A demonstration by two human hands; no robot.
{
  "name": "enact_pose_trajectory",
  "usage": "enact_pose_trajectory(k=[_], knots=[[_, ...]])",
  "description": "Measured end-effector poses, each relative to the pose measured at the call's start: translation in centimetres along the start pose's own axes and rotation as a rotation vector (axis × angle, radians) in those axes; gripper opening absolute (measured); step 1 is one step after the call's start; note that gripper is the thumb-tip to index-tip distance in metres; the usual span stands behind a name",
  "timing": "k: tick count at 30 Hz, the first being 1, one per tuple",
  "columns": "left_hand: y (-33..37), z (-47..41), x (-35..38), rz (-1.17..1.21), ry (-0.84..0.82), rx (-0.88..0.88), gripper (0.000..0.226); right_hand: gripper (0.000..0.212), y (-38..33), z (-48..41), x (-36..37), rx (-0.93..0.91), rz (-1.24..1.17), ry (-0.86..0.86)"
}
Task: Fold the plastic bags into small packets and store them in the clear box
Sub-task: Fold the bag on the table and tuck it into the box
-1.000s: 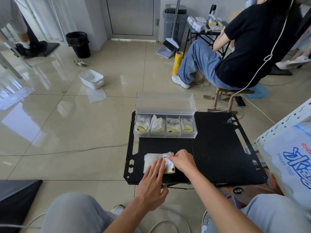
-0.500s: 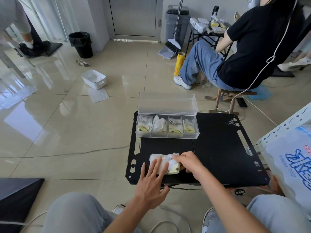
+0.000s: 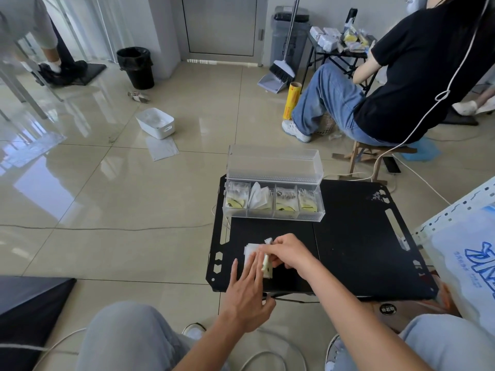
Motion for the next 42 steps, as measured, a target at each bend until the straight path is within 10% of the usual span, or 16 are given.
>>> enact_pose_trajectory(k=[9,28,33,42], knots=[[-1.6,0.5,-2.8,0.682,0.113,-0.048,0.112,0.041,-1.6,-0.3,1.7,-0.034,0.190,-0.009],[-2.1,0.9,-0.2,-0.167,0.007,-0.224,0.105,0.027,-0.8,0.1,1.3,0.026,0.407,0.293],[-0.2,-0.7,-2.2,0.031,0.021,-0.244,0.108,0.032,-0.6,1.6,-3.8,-0.042,0.244,0.381],[4.2,-9.1,-16.2,0.270,0.520,-0.037,0.075,0.024,3.2,-2.6,-20.5,0.098,0.014,0.683]])
Point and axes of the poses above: each hand's wrist, its own z-axis away from the middle knuckle, its own x-axis out of the palm, y = z × x, the point moved 10 cm from there along -z, towards the middle knuckle, and after that the axes turned 14 degrees about z, right-handed, at the moved point
